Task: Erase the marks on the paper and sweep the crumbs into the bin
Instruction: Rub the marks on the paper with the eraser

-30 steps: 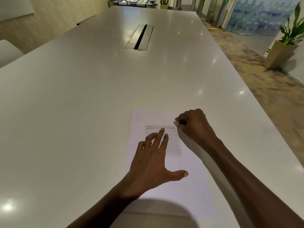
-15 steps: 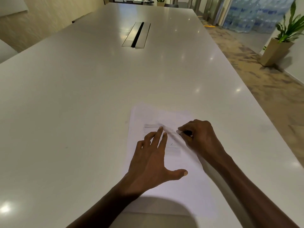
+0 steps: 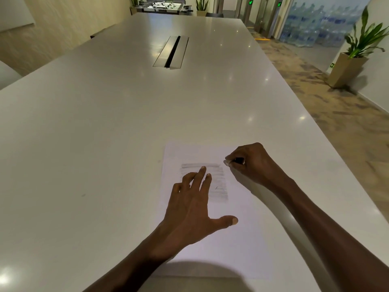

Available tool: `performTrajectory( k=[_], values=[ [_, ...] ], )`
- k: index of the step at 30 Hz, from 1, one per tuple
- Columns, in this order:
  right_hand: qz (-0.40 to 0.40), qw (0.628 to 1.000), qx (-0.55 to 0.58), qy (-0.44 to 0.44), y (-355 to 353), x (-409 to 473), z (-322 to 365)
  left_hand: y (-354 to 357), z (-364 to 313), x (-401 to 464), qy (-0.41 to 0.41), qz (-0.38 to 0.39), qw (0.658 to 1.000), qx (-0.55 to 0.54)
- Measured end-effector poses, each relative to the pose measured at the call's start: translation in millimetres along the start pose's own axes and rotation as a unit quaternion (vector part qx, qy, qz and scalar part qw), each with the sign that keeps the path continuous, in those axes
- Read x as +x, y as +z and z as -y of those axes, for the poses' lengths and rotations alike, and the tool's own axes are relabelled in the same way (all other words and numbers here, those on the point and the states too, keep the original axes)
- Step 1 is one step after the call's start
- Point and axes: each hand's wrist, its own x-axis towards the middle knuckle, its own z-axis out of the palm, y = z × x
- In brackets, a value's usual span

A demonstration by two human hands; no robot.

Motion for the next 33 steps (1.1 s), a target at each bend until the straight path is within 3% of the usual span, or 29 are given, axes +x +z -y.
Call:
performTrajectory(
  k=[5, 15, 24, 33],
  values=[
    [-0.028, 0.999, 0.004, 0.021, 3.0, -2.7, 6.3, -8.3, -1.6, 22.6, 0.006, -0.071, 0.997, 0.021],
    [-0.047, 0.999, -0.011, -0.003, 13.4, -32.3, 22.4, 4.3, 9.6, 34.8, 0.003, -0.015, 1.0, 0.008],
    [-0.082, 0.996, -0.022, -0.001, 17.8, 8.1, 15.3, 2.9, 11.1, 35.7, 0.006, 0.0, 1.0, 0.017],
    [-0.029, 0.999, -0.025, 0.015, 17.3, -21.2, 26.6, 3.8, 12.0, 36.1, 0.003, 0.013, 1.0, 0.011]
  ],
)
